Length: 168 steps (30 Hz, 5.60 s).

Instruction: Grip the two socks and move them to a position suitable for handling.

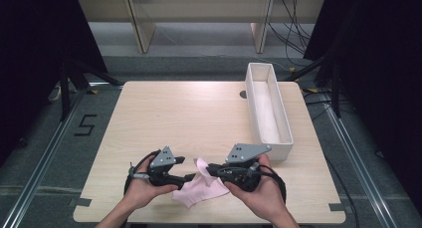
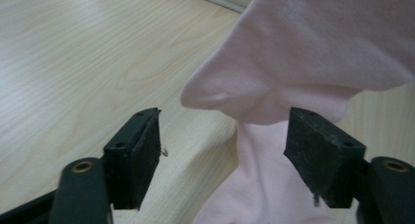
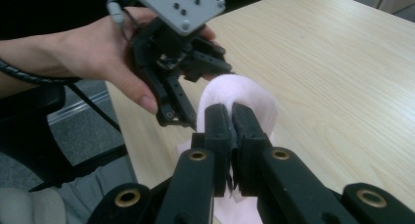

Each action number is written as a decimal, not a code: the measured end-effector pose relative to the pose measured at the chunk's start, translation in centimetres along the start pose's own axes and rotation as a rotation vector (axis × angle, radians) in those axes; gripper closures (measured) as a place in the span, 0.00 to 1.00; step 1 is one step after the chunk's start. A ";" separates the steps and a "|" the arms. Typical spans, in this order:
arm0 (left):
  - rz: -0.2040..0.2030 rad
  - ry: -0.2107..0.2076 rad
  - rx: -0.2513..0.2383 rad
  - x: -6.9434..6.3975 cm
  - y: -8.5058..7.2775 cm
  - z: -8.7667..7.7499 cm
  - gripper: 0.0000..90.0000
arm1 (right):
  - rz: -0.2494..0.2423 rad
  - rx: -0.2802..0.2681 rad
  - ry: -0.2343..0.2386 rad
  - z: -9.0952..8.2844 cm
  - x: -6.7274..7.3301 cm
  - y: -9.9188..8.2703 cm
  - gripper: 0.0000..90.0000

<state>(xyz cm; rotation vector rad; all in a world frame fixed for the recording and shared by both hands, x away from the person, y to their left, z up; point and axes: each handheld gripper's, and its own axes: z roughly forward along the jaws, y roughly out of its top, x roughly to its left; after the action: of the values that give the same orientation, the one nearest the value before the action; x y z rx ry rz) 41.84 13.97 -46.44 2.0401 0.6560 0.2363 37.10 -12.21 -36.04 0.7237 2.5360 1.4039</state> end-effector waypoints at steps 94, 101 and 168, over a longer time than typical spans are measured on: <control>0.143 -0.272 0.047 -1.3 -1.3 -5.1 0.98 | 0.070 -0.053 0.130 -0.3 0.6 -0.4 0.97; 0.100 -0.287 0.070 -1.0 -1.7 -6.4 0.98 | 0.103 -0.046 0.118 -0.1 0.2 -1.4 0.97; 0.050 -0.109 0.246 -0.2 -1.1 -1.9 0.70 | 0.451 0.113 -0.199 3.0 -5.0 -9.4 0.76</control>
<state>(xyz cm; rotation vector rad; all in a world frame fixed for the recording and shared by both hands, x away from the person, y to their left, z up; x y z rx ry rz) 40.52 15.71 -46.30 2.2895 0.5902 0.0753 39.32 -16.52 -45.92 1.4497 2.4035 1.2249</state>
